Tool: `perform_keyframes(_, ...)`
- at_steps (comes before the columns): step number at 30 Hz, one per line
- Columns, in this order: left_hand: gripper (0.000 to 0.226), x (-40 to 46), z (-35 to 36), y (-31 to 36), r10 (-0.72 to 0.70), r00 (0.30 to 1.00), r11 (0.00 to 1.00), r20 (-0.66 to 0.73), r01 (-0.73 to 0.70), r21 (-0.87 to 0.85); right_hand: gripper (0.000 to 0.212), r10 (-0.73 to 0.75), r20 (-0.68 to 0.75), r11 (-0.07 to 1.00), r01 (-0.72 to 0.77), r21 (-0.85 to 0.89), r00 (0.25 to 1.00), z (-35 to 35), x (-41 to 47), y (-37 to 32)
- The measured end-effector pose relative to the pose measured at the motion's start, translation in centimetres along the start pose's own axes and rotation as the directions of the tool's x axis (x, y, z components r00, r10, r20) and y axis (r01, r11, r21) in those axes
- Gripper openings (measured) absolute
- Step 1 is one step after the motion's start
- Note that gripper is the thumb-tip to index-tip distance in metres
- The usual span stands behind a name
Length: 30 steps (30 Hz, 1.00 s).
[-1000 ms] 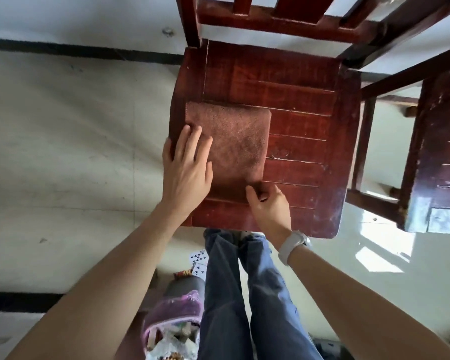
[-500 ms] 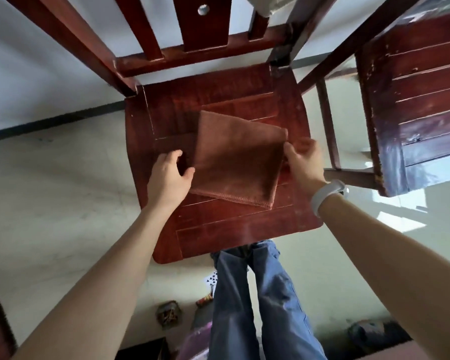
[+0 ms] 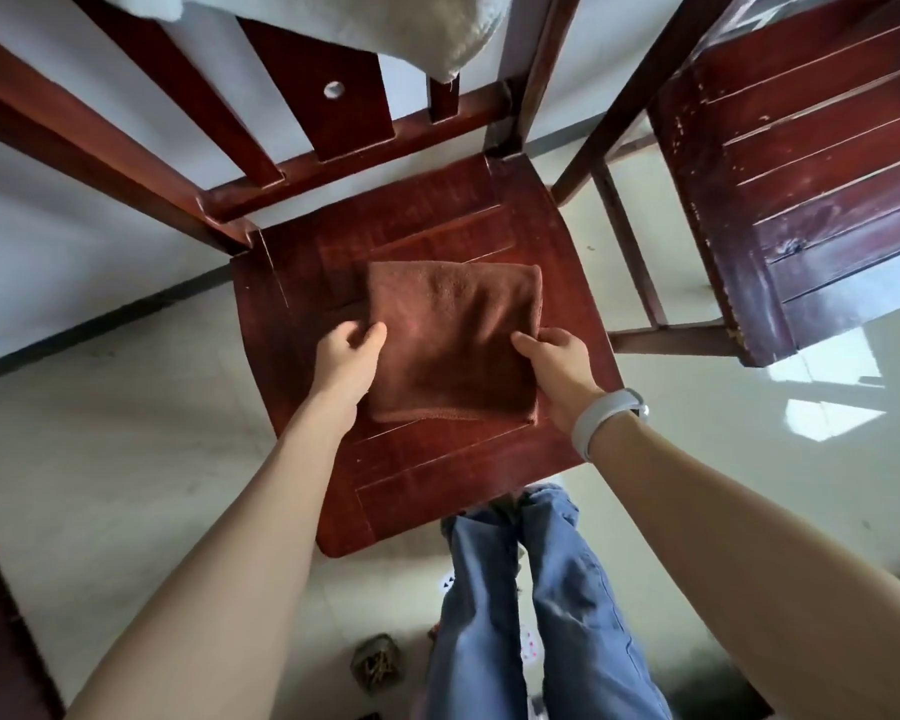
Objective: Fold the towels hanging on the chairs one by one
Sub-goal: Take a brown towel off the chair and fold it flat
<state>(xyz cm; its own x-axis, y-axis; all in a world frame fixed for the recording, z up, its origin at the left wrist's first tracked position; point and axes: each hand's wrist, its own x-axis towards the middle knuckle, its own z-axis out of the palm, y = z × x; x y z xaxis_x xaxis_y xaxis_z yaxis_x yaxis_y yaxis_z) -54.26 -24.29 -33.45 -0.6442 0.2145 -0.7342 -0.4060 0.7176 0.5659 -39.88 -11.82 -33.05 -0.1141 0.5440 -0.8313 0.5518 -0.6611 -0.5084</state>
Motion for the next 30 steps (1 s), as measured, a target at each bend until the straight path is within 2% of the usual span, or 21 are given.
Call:
perform_keyframes(4, 0.036, -5.6, -0.3, 0.6, 0.072, 0.995, 0.994, -0.069, -0.066, 0.088, 0.021, -0.038, 0.053, 0.998, 0.036, 0.049, 0.998, -2.7, -4.1, 0.0)
perform_keyframes(7, 0.040, -10.8, -0.8, 0.4, 0.071, 0.995, 0.991, -0.068, -0.063, 0.117, 0.027, -0.058, 0.098, 0.998, 0.055, 0.028, 0.994, -5.8, -8.0, 1.1)
perform_keyframes(12, 0.040, -19.5, 0.1, 1.9, 0.132, 0.991, 0.979, -0.023, -0.126, 0.161, 0.031, -0.102, 0.082, 0.994, 0.100, 0.036, 0.991, -12.1, -13.9, 2.1)
perform_keyframes(15, 0.041, -23.8, 2.4, 4.2, 0.216, 0.976, 0.955, -0.012, -0.208, 0.211, 0.025, -0.188, 0.031, 0.982, 0.188, 0.011, 0.982, -16.8, -16.1, 1.0)
perform_keyframes(20, 0.041, -31.0, 10.1, 10.0, 0.364, 0.931, 0.895, 0.027, -0.358, 0.265, 0.027, -0.317, -0.073, 0.948, 0.315, -0.039, 0.946, -27.4, -17.4, -1.4)
perform_keyframes(25, 0.040, -38.0, 21.5, 15.6, 0.467, 0.879, 0.832, 0.095, -0.474, 0.288, 0.025, -0.423, -0.153, 0.906, 0.415, -0.081, 0.893, -41.7, -17.7, -3.3)
perform_keyframes(30, 0.041, -43.2, 35.4, 20.3, 0.503, 0.828, 0.776, 0.246, -0.559, 0.293, 0.023, -0.425, -0.358, 0.901, 0.427, -0.077, 0.831, -56.4, -17.1, -3.5)
